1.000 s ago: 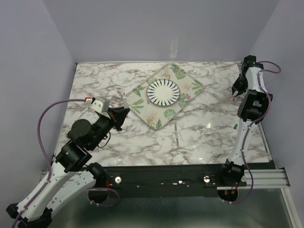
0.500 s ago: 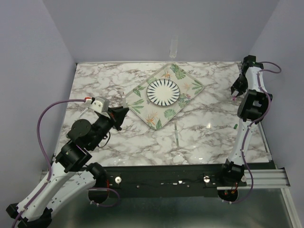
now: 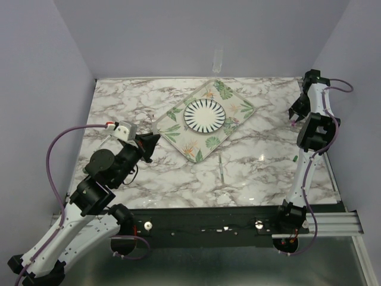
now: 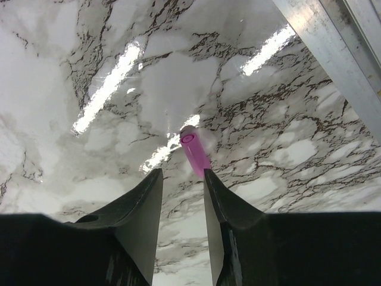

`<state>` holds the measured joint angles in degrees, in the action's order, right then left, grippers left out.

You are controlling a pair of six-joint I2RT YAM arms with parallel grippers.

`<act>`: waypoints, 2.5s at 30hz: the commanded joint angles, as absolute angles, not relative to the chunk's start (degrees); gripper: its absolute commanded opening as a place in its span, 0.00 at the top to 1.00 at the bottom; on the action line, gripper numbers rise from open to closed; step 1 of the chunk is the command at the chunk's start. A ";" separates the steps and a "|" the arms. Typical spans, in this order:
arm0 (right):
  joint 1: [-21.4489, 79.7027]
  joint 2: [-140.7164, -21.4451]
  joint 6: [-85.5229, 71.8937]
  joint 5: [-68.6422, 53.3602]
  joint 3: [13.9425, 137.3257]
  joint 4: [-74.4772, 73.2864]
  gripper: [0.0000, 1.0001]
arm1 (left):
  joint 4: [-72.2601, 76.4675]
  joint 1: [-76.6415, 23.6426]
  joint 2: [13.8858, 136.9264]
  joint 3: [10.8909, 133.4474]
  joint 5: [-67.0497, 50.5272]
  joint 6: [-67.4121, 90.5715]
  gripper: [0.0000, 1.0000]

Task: Insert the pens into the pen caps

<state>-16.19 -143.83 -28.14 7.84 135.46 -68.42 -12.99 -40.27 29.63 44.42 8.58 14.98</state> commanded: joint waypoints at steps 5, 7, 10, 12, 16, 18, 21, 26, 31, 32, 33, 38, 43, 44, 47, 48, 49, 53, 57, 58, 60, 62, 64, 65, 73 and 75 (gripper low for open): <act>-15.91 -143.00 -29.53 5.45 132.53 -68.29 0.58 | -13.27 -40.69 28.04 44.83 10.20 14.24 1.00; -15.91 -143.52 -29.36 5.71 133.41 -68.82 0.59 | -13.27 -40.61 27.69 44.74 9.93 14.15 1.00; -16.35 -145.01 -29.70 6.50 135.52 -69.87 0.59 | -13.53 -40.78 27.60 44.74 10.11 14.24 1.00; -16.35 -145.81 -29.10 6.33 137.81 -71.19 0.59 | -13.54 -40.78 27.34 44.74 10.54 14.15 1.00; -16.35 -144.76 -28.83 6.59 135.45 -69.88 0.63 | -13.36 -40.78 27.25 44.65 10.55 14.15 1.00; -16.35 -143.79 -28.92 6.68 134.04 -68.56 0.64 | -13.36 -40.78 27.25 44.74 10.46 14.06 1.00; -16.35 -144.75 -29.00 6.86 135.35 -69.61 0.65 | -13.45 -40.69 27.25 44.65 10.55 14.06 1.00; -16.35 -143.27 -26.46 4.93 131.76 -64.02 0.63 | -13.36 -40.78 27.33 44.56 10.46 14.06 1.00; -16.43 -140.28 -27.85 -2.45 127.10 -60.30 0.62 | -13.53 -40.78 28.30 44.74 10.72 14.06 1.00; -16.44 -139.66 -28.30 -2.98 125.87 -59.60 0.62 | -13.54 -40.78 28.56 44.82 10.81 14.06 1.00; -16.44 -138.96 -28.56 -3.77 124.82 -58.72 0.62 | -13.62 -40.78 28.83 44.91 10.90 14.06 1.00; -16.79 -131.59 -30.84 -6.15 121.21 -50.91 0.62 | -13.71 -40.78 29.71 45.17 10.90 14.06 1.00; -19.42 -129.29 -36.81 -2.99 118.58 -43.17 0.77 | -13.71 -40.78 30.06 45.35 10.72 14.33 1.00; -19.86 -129.46 -39.26 -2.81 118.04 -41.33 0.79 | -13.62 -40.69 29.97 45.18 10.29 14.50 1.00; -20.48 -131.04 -43.75 -0.36 117.95 -41.39 0.85 | -13.27 -40.78 29.36 44.74 10.28 14.59 1.00; -20.57 -131.65 -44.90 2.08 117.86 -41.74 0.87 | -13.18 -40.78 29.27 44.65 10.37 14.59 1.00; -20.57 -131.92 -46.22 2.81 117.69 -42.01 0.88 | -13.27 -40.78 29.09 44.65 10.46 14.59 1.00; -20.65 -132.80 -53.76 3.34 115.32 -42.71 0.88 | -13.36 -40.78 29.18 44.65 10.81 14.50 1.00; -20.65 -132.98 -59.23 2.81 111.81 -42.36 0.88 | -13.36 -40.78 29.00 44.56 11.25 14.33 1.00; -20.65 -133.07 -60.02 2.81 111.36 -42.54 0.89 | -13.45 -40.78 29.00 44.56 11.42 14.24 1.00; -20.31 -132.98 -62.22 4.99 110.05 -44.21 0.91 | -13.53 -40.78 28.92 44.65 11.78 14.15 1.00; -20.21 -132.19 -63.89 6.23 109.08 -45.60 0.93 | -13.62 -40.78 28.74 44.65 12.04 14.06 1.00; -19.78 -131.75 -63.55 8.86 108.20 -45.61 0.94 | -13.62 -40.78 28.30 44.56 12.13 14.06 1.00; -19.78 -131.49 -64.07 9.75 108.19 -46.66 0.94 | -13.62 -40.78 27.95 44.47 12.48 13.89 1.00; -19.42 -131.57 -62.32 12.57 108.63 -49.30 0.99 | -13.71 -40.78 25.93 44.21 12.48 14.06 1.00; -19.25 -131.40 -62.14 12.31 108.63 -50.01 0.99 | -13.62 -40.78 25.67 44.30 12.13 14.06 1.00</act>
